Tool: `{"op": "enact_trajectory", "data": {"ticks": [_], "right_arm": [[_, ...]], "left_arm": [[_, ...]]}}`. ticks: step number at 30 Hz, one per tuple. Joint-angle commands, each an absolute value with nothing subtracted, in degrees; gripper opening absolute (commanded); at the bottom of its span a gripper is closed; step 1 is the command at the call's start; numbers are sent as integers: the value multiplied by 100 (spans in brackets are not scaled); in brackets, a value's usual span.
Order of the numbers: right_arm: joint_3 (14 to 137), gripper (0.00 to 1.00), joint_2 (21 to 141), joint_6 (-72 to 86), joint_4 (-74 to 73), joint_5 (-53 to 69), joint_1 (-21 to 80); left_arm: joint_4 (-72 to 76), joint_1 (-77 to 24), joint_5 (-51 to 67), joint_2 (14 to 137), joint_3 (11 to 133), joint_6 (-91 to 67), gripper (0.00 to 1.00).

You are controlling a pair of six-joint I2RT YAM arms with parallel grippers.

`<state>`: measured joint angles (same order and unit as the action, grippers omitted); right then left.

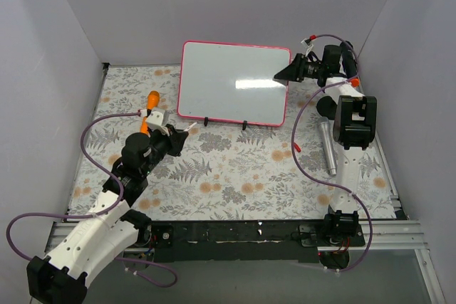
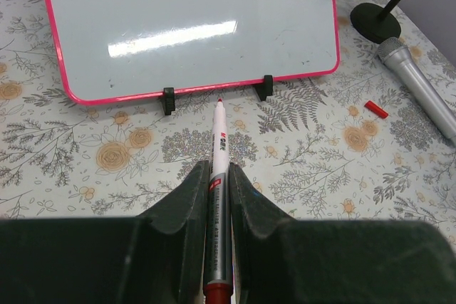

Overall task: Write a sentence on the whiteboard
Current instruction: Pick up the whiteboard from the whiteboard stand, then move the whiteboard to the center of the board.

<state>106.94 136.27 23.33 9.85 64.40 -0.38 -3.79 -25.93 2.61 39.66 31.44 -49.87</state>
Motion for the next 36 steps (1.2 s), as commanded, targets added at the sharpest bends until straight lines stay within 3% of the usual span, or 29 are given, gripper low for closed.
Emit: {"op": "enact_trajectory", "data": {"ticks": [1, 10, 17, 27, 34, 36], "right_arm": [[10600, 53, 13588, 3119, 2161, 6960, -9], [10459, 1, 13342, 3831, 3188, 7348, 237], [10205, 1, 12649, 4605, 4068, 7470, 299], [9589, 1, 11514, 4457, 4061, 7497, 483], [9361, 1, 10680, 3526, 2782, 7278, 598], [9211, 1, 10223, 2609, 2087, 7155, 598]], "left_arm": [[-237, -2540, 334, 3999, 3146, -4896, 0], [-255, -2531, 325, 3964, 3155, -4887, 0], [-246, -2531, 281, 3841, 3129, -4887, 0], [-229, -2522, 167, 3569, 3102, -4913, 0], [-202, -2522, 79, 3288, 3067, -4948, 0], [-132, -2522, 70, 3165, 3050, -5062, 0]]}}
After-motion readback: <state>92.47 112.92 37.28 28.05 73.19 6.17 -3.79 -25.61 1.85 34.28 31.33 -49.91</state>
